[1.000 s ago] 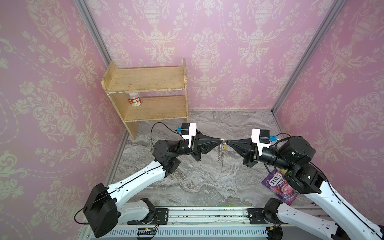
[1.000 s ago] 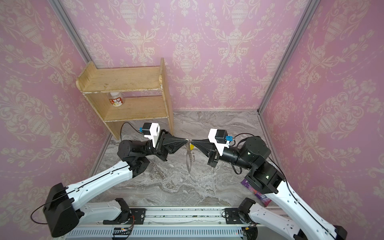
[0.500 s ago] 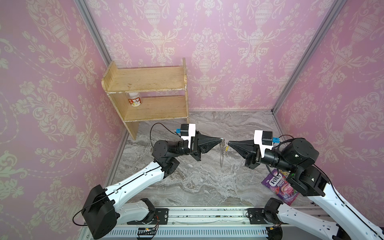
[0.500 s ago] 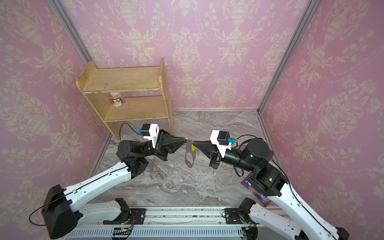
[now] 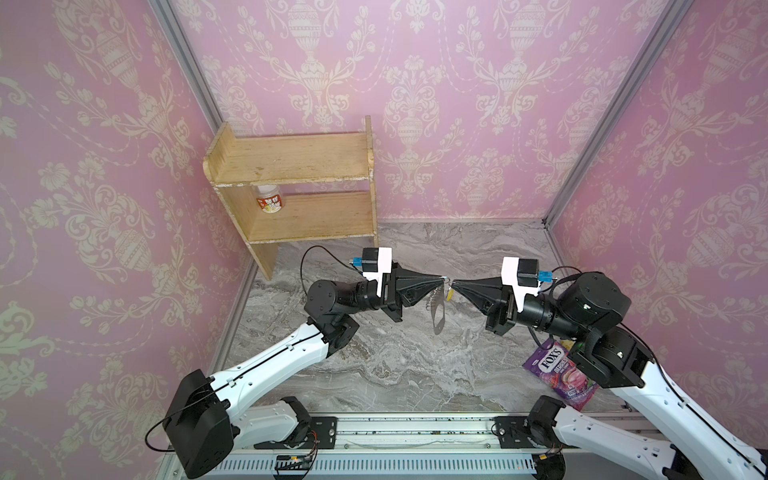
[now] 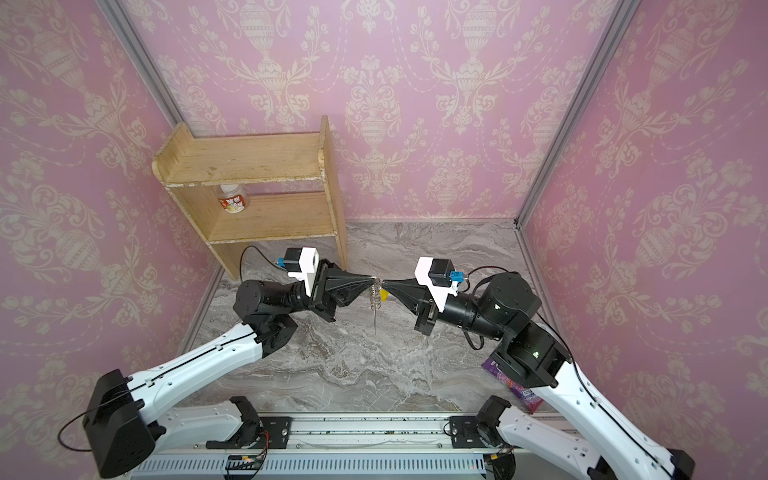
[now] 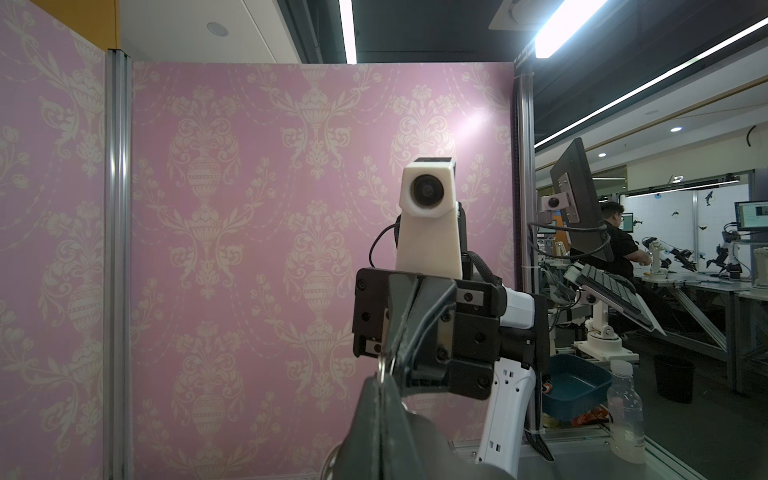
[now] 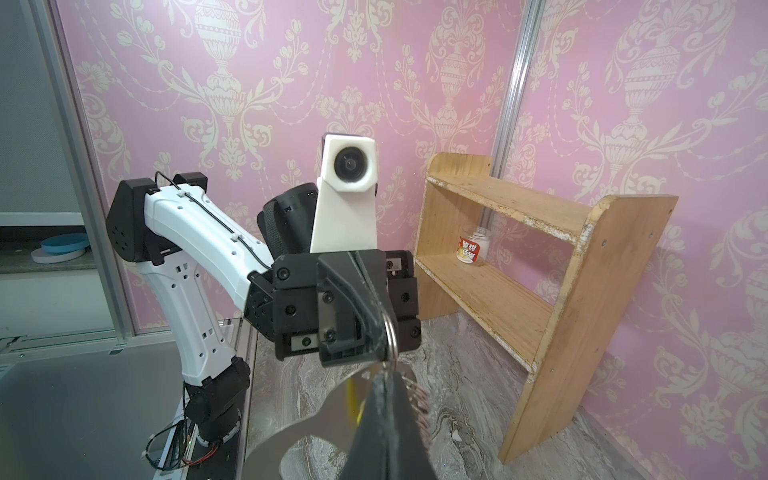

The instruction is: Put the keys on the keyring

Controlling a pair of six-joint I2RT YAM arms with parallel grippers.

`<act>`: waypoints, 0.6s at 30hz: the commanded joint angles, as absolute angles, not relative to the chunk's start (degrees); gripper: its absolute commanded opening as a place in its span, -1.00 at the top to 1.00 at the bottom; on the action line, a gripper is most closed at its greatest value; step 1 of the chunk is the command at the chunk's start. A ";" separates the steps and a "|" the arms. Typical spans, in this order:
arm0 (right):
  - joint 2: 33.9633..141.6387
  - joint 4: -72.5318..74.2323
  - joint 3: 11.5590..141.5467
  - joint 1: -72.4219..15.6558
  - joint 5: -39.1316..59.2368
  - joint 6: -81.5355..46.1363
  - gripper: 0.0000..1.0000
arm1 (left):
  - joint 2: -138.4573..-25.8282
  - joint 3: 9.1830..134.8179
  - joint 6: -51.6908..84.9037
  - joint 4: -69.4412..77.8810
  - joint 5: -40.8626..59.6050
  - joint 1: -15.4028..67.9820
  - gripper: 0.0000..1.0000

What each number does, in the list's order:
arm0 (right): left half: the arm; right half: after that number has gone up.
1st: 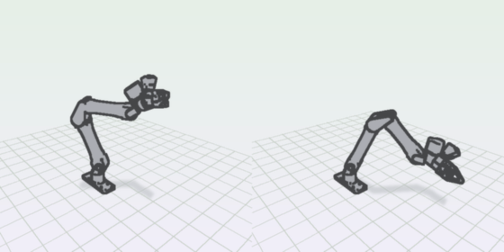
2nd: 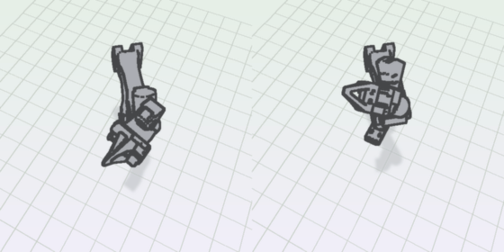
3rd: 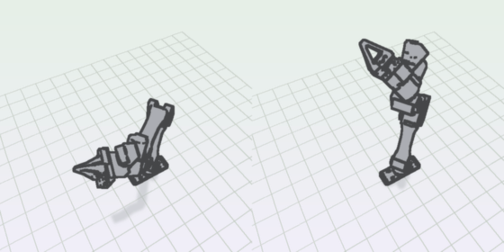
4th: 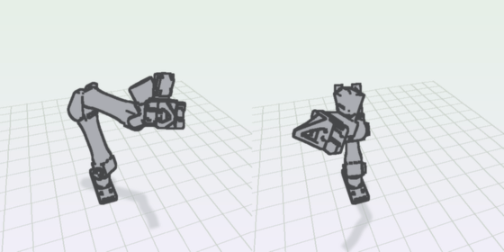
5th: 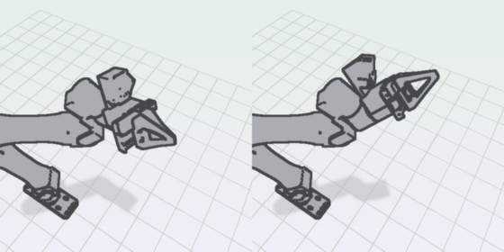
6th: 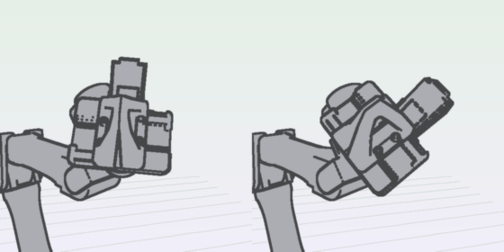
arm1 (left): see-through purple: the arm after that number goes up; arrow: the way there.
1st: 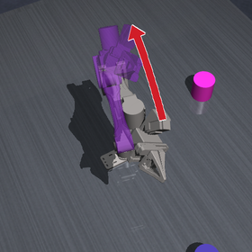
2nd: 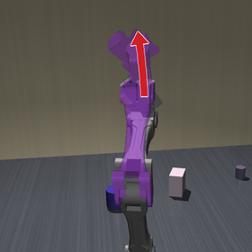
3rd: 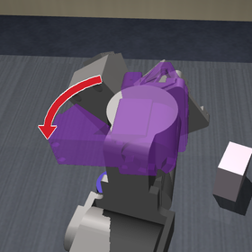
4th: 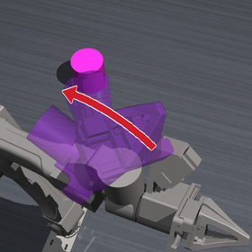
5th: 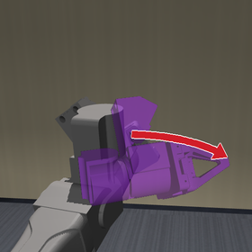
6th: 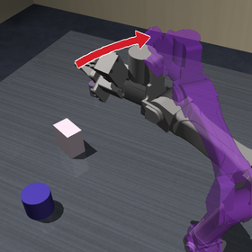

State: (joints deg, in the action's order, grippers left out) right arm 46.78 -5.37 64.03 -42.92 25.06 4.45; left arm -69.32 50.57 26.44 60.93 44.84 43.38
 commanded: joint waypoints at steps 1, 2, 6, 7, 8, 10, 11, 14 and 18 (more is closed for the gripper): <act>46.84 -4.04 65.87 -43.41 25.41 4.93 1.00 | -67.59 50.27 25.16 60.94 44.74 43.80 1.00; 46.82 -4.12 65.98 -43.37 25.39 4.98 1.00 | -67.51 50.27 25.14 60.91 44.78 43.81 1.00; 47.11 -4.65 66.27 -43.34 25.02 5.50 1.00 | -67.41 50.36 25.25 60.82 44.99 43.85 1.00; 47.09 -4.73 66.27 -43.34 24.88 5.61 1.00 | -67.30 50.36 25.14 60.77 44.87 43.81 1.00; 47.04 -4.79 66.27 -43.33 24.74 5.70 1.00 | -67.24 50.36 25.07 60.57 44.93 43.81 1.00; 46.85 -4.91 66.23 -43.34 24.70 5.80 1.00 | -67.02 50.45 24.90 60.12 44.94 43.86 1.00; 46.76 -4.97 66.18 -43.34 24.67 5.74 1.00 | -66.95 50.45 24.79 59.97 44.95 43.85 1.00; 46.83 -5.00 66.27 -43.33 24.75 5.71 1.00 | -67.04 50.60 24.78 59.74 45.09 43.79 1.00; 47.11 -4.86 66.36 -43.37 25.07 5.61 1.00 | -67.12 50.89 24.96 59.68 45.43 43.91 1.00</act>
State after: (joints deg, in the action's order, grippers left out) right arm 47.05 -5.41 64.66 -42.92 25.04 4.73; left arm -68.23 50.50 26.17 59.70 44.86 43.38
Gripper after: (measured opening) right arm 0.049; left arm 0.040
